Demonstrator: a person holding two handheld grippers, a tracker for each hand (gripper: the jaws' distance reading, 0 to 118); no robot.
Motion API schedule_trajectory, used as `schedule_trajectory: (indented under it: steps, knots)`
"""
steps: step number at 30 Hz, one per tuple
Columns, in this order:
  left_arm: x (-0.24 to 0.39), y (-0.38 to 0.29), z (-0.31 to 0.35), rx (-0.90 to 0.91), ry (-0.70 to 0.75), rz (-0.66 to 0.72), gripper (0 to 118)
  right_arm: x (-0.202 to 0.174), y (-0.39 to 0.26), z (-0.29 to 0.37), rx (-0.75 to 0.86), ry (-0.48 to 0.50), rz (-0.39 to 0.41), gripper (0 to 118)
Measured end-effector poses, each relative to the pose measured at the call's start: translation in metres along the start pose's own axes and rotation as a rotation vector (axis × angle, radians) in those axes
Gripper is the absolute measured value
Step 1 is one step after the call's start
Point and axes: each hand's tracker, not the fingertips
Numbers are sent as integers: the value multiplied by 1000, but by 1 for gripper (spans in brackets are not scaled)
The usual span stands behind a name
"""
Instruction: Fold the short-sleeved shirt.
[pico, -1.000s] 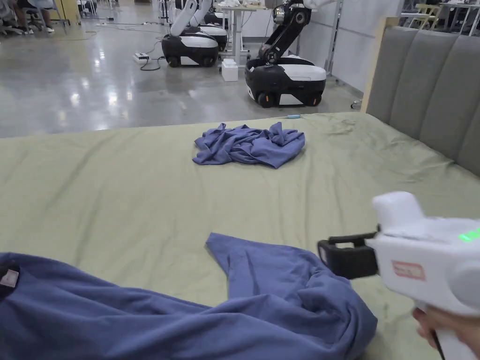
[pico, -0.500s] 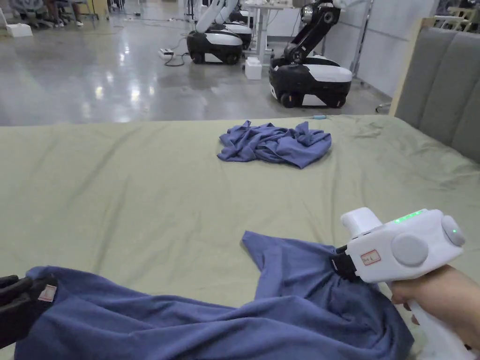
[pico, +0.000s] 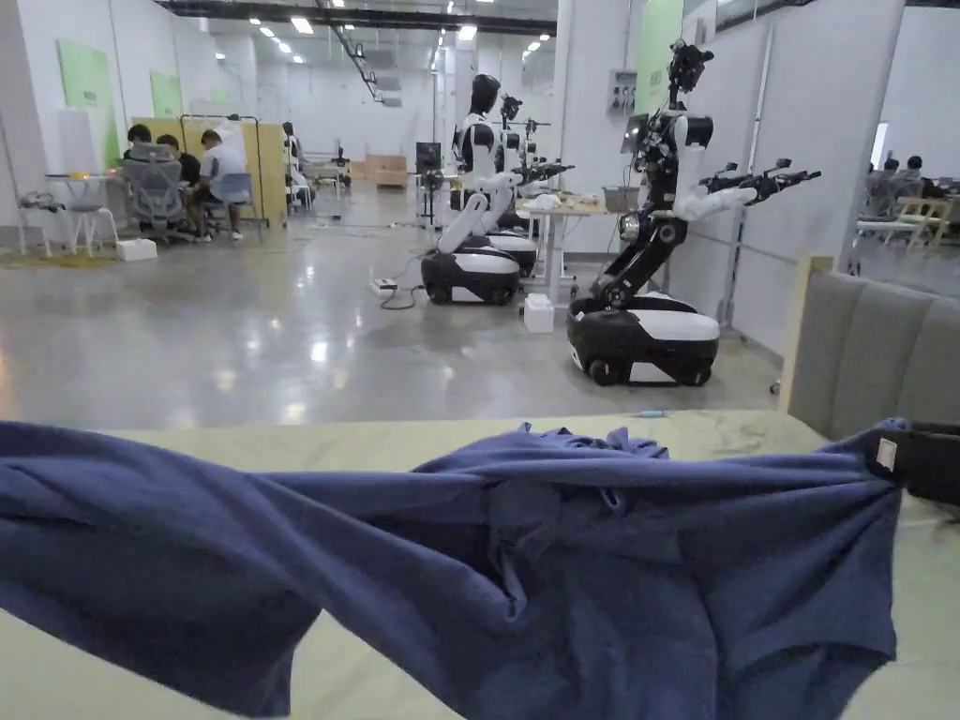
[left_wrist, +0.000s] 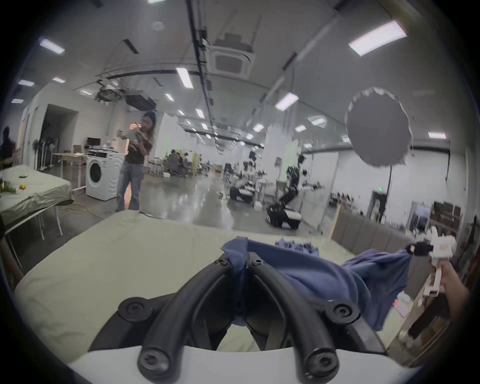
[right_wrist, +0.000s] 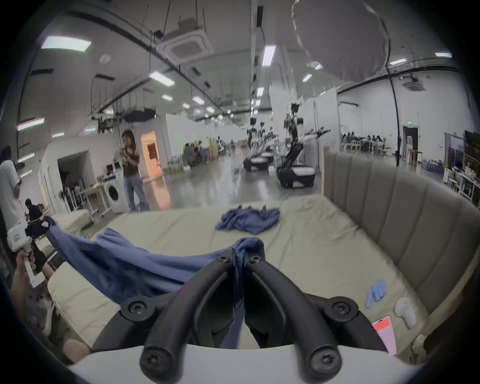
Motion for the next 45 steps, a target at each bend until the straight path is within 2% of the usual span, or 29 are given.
schedule_trajectory:
  steps: [2, 5, 7, 10, 16, 21, 26, 30, 32, 34, 38, 40, 42, 45]
  knots:
    - [-7, 26, 17, 35, 11, 14, 7, -4, 18, 26, 56, -31, 4, 6]
    - [-12, 55, 29, 42, 14, -8, 7, -4, 42, 47, 88, 7, -17, 6]
    - [-21, 66, 28, 38, 39, -42, 7, -8, 55, 50, 115, -32, 11, 6]
    - [-19, 82, 23, 37, 41, -63, 7, -10, 72, 47, 126, -9, -6, 6]
    - [-25, 93, -31, -7, 73, -91, 7, -13, 91, -18, 113, -44, 17, 6]
    - [-50, 110, -117, -33, 115, -56, 7, -17, 116, -102, 99, -71, 26, 6]
    - [-44, 127, -186, -22, 153, -56, 7, -19, 145, -169, 140, -83, -6, 6]
    - [-35, 137, -231, 40, 173, -85, 7, -19, 168, -215, 195, -113, 19, 6]
    - [-25, 129, -246, 61, 186, -72, 7, -15, 171, -231, 229, -117, -10, 6]
    - [-21, 112, -263, 68, 188, -76, 7, -14, 161, -248, 233, -117, -1, 6]
    - [-14, 45, -285, 11, 238, -260, 7, -13, 92, -268, 200, -150, 75, 6]
    - [-13, 4, -285, -2, 253, -259, 7, -9, 53, -278, 148, -196, 120, 6]
    - [-9, -43, -278, 2, 285, -279, 7, -8, 1, -281, 119, -217, 202, 6]
    - [0, -100, -253, -8, 298, -294, 7, -5, -64, -272, 119, -233, 221, 6]
